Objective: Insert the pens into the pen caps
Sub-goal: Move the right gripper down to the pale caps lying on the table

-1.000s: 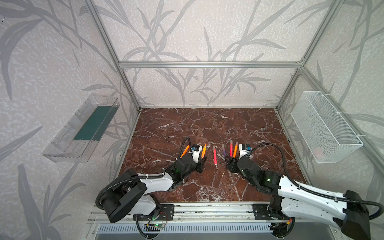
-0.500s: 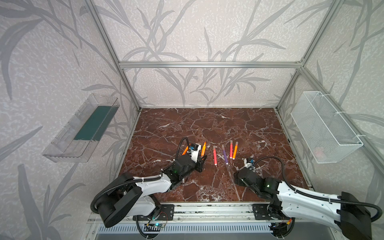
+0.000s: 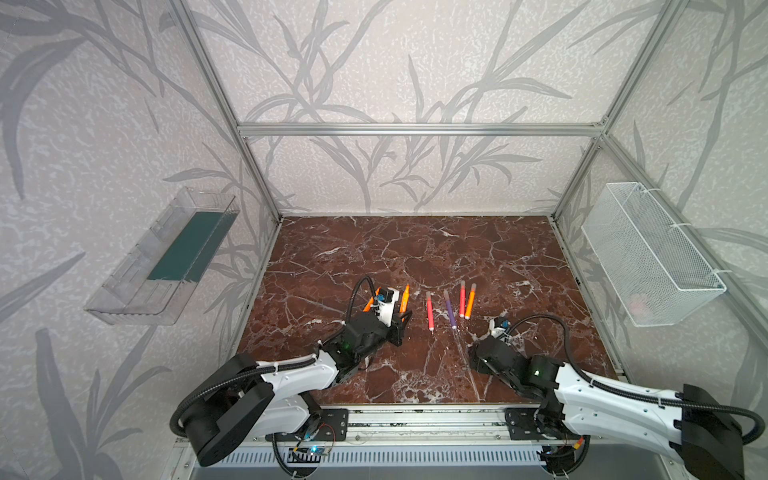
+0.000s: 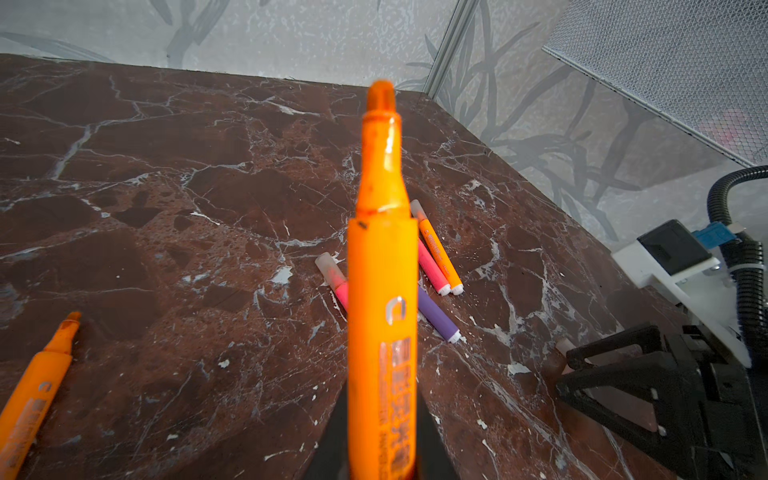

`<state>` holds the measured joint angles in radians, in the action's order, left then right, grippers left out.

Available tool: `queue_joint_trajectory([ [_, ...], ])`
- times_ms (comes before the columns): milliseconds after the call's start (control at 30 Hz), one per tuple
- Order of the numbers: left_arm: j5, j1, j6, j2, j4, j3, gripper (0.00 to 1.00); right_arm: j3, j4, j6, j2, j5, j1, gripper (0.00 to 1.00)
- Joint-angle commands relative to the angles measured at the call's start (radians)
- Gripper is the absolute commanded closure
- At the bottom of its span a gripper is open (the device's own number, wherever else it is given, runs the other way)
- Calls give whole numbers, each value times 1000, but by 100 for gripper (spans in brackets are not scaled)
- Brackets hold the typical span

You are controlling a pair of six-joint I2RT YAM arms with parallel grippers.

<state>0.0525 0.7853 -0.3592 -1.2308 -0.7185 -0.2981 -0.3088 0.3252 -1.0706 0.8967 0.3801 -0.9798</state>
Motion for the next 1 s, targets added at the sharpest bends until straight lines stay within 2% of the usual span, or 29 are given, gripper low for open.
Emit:
queue_joint_trajectory([
  [0,-4,-1,-3,13,-5,6,100,13,65,-13,-29,3,3,30],
  [167,-1,-1,-4,7,-1,1,100,-24,149,9,-89,-3,2,30],
  [333,-1,-1,-4,3,-2,-2,100,-39,225,14,-143,-63,2,31],
  [433,1,-1,-6,-1,-4,-5,100,-1,204,-7,-153,-106,1,32],
  [600,6,-1,-9,-10,-7,-8,100,66,100,-30,-126,-111,0,32],
  [733,15,0,-13,-11,-6,-10,100,63,38,-18,-46,-66,1,32],
  [967,14,1,-13,-6,-2,-7,100,28,48,6,39,36,0,32],
])
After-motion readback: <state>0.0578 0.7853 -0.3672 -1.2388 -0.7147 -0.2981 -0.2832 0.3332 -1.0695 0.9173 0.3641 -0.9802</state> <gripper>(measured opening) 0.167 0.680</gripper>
